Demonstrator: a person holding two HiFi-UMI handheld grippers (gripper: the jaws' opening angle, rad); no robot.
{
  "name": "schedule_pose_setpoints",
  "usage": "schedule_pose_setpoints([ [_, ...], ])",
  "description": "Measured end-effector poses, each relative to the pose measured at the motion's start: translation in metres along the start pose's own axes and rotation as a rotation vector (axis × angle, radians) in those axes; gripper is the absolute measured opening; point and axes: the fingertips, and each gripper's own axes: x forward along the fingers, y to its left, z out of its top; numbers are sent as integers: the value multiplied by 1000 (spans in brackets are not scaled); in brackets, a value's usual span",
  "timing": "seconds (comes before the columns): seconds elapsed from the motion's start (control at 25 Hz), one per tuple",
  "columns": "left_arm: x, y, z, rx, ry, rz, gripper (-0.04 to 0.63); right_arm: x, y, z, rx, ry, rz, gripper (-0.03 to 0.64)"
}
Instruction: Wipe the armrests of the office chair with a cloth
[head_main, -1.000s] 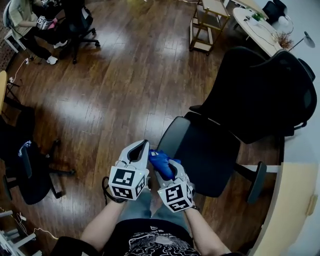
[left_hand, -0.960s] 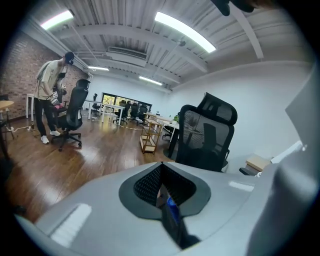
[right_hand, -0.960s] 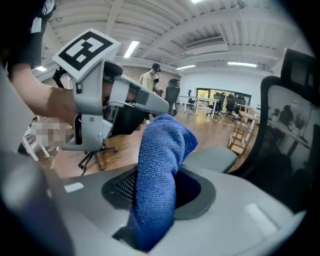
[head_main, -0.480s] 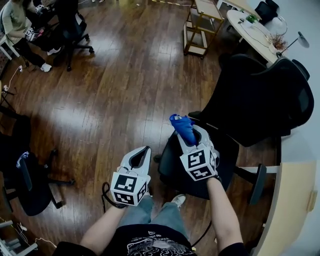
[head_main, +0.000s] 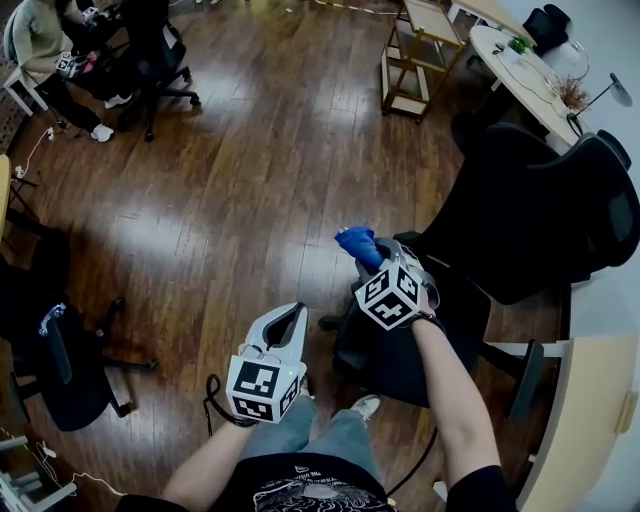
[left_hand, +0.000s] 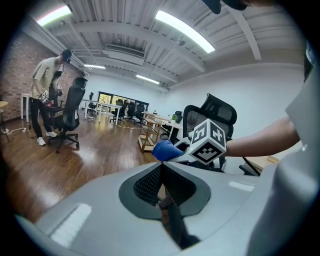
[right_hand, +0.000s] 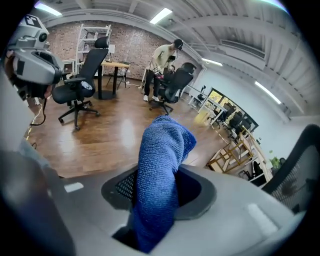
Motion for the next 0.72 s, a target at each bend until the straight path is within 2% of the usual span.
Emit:
schedule_pose_setpoints([
  [0.32,1,9,7,-18,-28,22,5,-14,51,23,-41,-45,84,146],
  [0.52,-4,28,18,-43,-66,77,5,-32,101,35,-77,-104,155,146],
  [0.72,-10,34,28,-36,-88,102,5,-54,146,37,-112,-149,177,146],
])
